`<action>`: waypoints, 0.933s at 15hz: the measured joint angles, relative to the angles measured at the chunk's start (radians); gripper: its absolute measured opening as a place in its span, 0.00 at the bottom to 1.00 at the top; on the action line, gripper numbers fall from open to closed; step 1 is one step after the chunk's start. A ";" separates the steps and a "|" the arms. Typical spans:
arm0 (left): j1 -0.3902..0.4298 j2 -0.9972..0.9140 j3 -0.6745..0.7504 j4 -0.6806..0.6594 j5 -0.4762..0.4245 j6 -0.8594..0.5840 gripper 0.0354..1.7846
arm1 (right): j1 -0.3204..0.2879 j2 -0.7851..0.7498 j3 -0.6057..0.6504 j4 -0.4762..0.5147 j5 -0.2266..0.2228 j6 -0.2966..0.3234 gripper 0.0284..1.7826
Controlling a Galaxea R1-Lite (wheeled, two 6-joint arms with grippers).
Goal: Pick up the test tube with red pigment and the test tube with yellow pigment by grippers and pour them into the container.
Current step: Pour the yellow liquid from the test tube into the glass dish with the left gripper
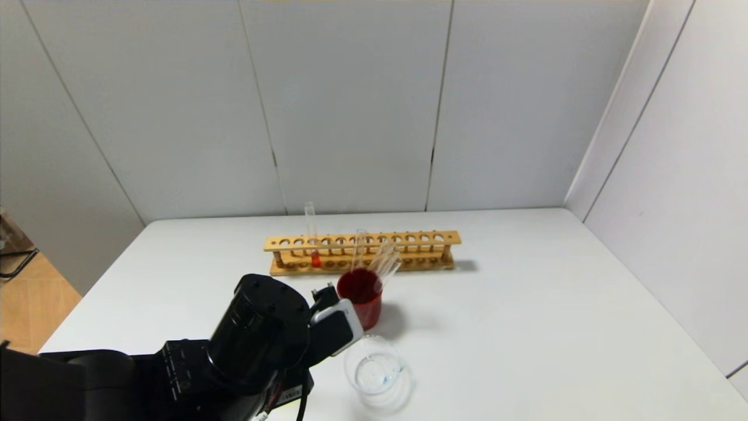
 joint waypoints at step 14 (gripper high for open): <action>-0.012 0.111 -0.079 -0.001 0.035 0.362 0.16 | 0.000 0.000 0.000 0.000 0.000 0.000 0.98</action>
